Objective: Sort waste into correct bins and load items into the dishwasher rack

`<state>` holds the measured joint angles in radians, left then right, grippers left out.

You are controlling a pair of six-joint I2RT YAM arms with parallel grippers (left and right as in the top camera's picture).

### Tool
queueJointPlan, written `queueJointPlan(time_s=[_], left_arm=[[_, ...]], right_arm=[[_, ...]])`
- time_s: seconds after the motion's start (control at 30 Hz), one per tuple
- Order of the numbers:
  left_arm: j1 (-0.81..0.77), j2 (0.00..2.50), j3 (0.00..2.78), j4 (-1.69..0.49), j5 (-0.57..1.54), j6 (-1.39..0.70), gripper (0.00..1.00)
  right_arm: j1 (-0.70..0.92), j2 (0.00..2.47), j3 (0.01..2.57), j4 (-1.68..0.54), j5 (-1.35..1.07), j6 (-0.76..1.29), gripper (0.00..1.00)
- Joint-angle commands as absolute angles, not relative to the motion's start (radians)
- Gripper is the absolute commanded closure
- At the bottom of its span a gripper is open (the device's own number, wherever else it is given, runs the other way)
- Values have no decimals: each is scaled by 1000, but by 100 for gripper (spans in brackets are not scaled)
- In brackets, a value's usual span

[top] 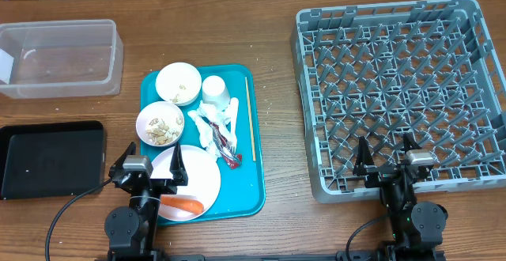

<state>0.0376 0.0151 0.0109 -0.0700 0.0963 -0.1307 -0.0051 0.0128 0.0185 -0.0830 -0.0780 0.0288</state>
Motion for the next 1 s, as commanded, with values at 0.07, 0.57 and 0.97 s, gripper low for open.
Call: queueJointPlan(time_s=[0.07,0.57,0.97], left_arm=[[42,4,5,-70,94,-135,0],[38,4,5,-41,481,-526,0],[38,67,281,-304,381,-366,0]], right_arm=[[-6,3,9,-80,-72,26,0],[-6,3,8,-80,-72,26,0],[-6,3,9,-80,-72,26,0]])
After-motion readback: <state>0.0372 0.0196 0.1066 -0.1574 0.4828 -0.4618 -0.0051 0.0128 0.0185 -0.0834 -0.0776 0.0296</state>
